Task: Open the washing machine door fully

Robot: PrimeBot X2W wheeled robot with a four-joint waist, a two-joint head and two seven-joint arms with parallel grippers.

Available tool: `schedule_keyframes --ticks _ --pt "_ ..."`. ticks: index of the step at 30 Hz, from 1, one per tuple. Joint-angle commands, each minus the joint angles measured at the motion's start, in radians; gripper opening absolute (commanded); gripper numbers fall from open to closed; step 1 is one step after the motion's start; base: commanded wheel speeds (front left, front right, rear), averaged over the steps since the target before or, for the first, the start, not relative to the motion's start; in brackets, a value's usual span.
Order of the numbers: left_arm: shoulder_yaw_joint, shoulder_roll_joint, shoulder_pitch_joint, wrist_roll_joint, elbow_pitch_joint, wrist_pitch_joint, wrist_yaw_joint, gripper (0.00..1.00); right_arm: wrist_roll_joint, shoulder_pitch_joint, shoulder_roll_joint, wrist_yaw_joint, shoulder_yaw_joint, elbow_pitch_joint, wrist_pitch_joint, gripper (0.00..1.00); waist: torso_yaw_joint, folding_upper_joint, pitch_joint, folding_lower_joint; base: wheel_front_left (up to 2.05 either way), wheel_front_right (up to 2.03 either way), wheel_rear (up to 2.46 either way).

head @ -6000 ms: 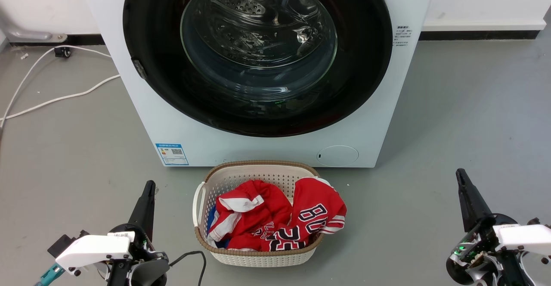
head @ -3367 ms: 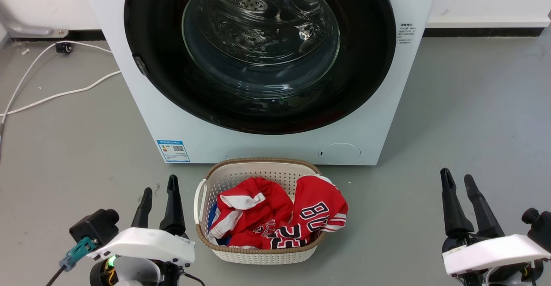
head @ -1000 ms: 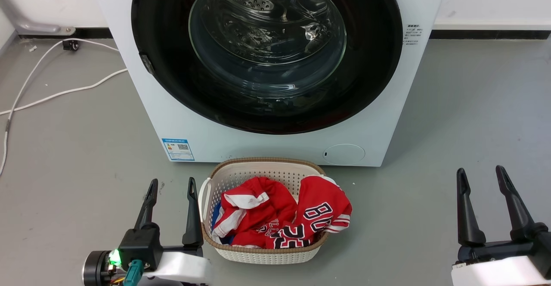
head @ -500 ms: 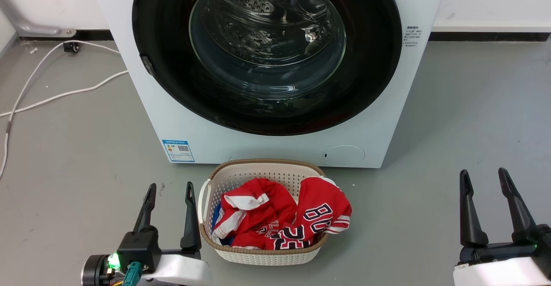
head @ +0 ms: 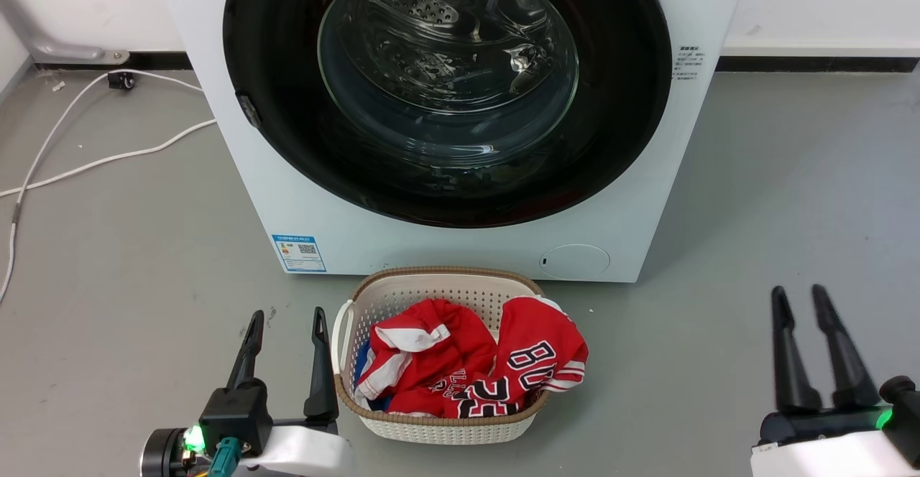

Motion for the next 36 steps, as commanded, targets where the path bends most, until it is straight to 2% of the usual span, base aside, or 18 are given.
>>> schedule_keyframes --ticks 1,2,5,11,16,24,28,32,36 --pt "0.002 -0.002 0.006 -0.001 0.003 -0.003 -0.001 1.00 0.027 0.011 0.002 0.000 0.000 0.006 -0.002 0.00 0.000 0.0000 0.000 0.0000 0.00 0.00 0.00" --pt "0.002 -0.002 0.006 -0.001 0.003 -0.003 -0.001 1.00 0.027 0.011 0.002 0.000 0.000 0.006 -0.002 0.00 0.000 0.0000 0.000 0.0000 0.00 0.00 0.00" --pt "0.003 -0.002 0.005 -0.003 0.004 -0.003 -0.002 1.00 0.152 0.008 0.003 0.000 0.017 0.013 -0.002 0.00 -0.001 0.0000 -0.001 0.0000 0.00 0.00 0.00" --pt "0.002 -0.002 0.006 -0.007 0.006 -0.003 -0.004 1.00 0.551 0.013 0.002 0.000 0.068 0.013 -0.002 0.00 -0.001 0.0000 -0.001 0.0000 0.00 0.00 0.00" --pt "0.004 -0.002 0.010 -0.011 0.006 -0.003 -0.003 1.00 0.944 0.015 0.002 0.000 0.104 0.037 -0.002 0.00 -0.002 0.0000 -0.001 0.0000 0.00 0.00 0.00" --pt "0.005 -0.002 0.012 -0.015 0.006 -0.003 -0.004 1.00 1.357 0.009 0.001 0.000 0.159 -0.006 -0.001 0.00 -0.005 0.0000 -0.002 0.0000 0.00 0.00 0.00" --pt "0.007 -0.002 0.010 -0.010 0.006 -0.003 -0.002 1.00 1.503 0.037 -0.007 0.000 0.152 -0.057 0.085 0.00 -0.006 0.0000 -0.002 0.0000 0.00 0.00 0.00" --pt "0.007 -0.002 0.011 -0.009 0.007 -0.003 -0.001 1.00 1.613 0.057 -0.012 0.000 0.119 -0.074 0.220 0.00 -0.008 0.0000 0.000 0.0000 0.00 0.00 0.00" --pt "0.006 -0.002 0.010 -0.005 0.007 -0.003 0.001 1.00 1.615 0.081 -0.021 0.000 0.089 -0.034 0.311 0.00 -0.007 0.0000 0.001 0.0000 0.00 0.00 0.00"
